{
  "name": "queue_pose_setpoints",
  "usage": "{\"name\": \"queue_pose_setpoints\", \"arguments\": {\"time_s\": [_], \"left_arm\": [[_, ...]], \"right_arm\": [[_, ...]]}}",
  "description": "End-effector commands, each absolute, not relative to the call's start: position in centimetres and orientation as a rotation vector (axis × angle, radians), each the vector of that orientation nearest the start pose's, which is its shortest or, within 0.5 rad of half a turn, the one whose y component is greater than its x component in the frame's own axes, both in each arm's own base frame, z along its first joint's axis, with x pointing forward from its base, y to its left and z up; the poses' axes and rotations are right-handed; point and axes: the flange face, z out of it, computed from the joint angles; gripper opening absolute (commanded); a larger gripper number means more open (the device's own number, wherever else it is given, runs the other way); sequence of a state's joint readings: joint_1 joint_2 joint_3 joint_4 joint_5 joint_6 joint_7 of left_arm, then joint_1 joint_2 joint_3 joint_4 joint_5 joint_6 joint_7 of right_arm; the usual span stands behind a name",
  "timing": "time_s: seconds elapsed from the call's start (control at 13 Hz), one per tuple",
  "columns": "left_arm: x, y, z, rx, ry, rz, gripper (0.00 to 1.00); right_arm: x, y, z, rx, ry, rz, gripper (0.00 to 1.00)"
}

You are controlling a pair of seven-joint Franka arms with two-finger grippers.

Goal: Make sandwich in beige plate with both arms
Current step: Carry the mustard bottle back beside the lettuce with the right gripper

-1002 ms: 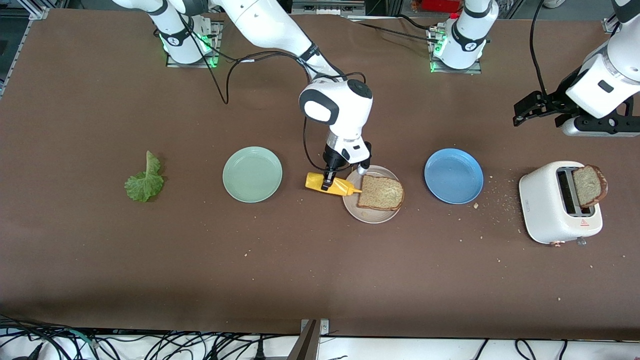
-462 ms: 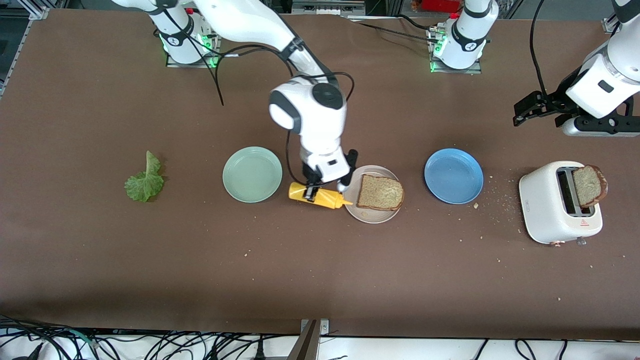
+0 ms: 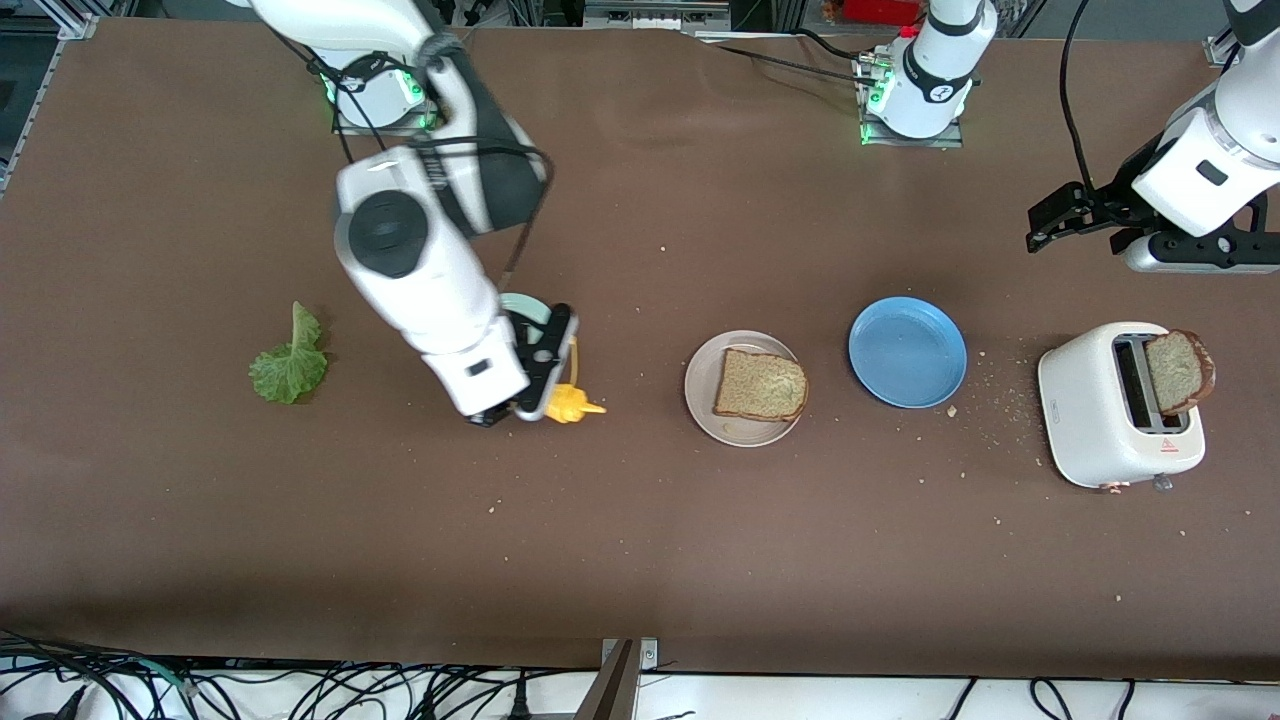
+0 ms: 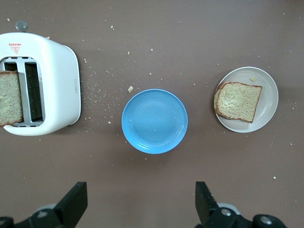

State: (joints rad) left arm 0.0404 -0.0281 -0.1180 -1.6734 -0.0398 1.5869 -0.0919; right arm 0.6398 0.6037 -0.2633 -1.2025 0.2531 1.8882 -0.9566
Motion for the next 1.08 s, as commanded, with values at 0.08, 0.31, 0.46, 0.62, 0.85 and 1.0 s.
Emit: {"name": "queue_pose_setpoints", "arguments": {"time_s": [0.08, 0.31, 0.46, 0.62, 0.85, 1.0], "left_arm": [[54.0, -4.8, 59.6, -3.196, -0.027, 0.089, 1.0], [54.0, -4.8, 59.6, -3.196, -0.024, 0.091, 1.0], [54.0, -5.1, 59.6, -3.196, -0.017, 0.091, 1.0], [54.0, -5.1, 59.3, -3.194, -0.007, 0.108, 1.0], [53.5, -5.5, 58.7, -3.188, 0.01, 0.204, 1.0], [53.7, -5.9, 58.2, -3.185, 0.022, 0.218, 1.0]], "right_arm": [[66.4, 21.1, 48.4, -2.112, -1.833, -0.174, 0.0], [66.7, 11.4, 46.8, -1.878, -1.704, -0.215, 0.0], [66.3, 6.8, 44.2, -1.755, -1.694, -0.268, 0.0], [64.4, 2.2, 38.3, -1.632, -1.553, -0.392, 0.0], [60.0, -2.2, 29.3, -1.497, -1.379, -0.593, 0.0], [58.3, -3.7, 25.1, -1.431, -1.378, -0.672, 0.0]]}}
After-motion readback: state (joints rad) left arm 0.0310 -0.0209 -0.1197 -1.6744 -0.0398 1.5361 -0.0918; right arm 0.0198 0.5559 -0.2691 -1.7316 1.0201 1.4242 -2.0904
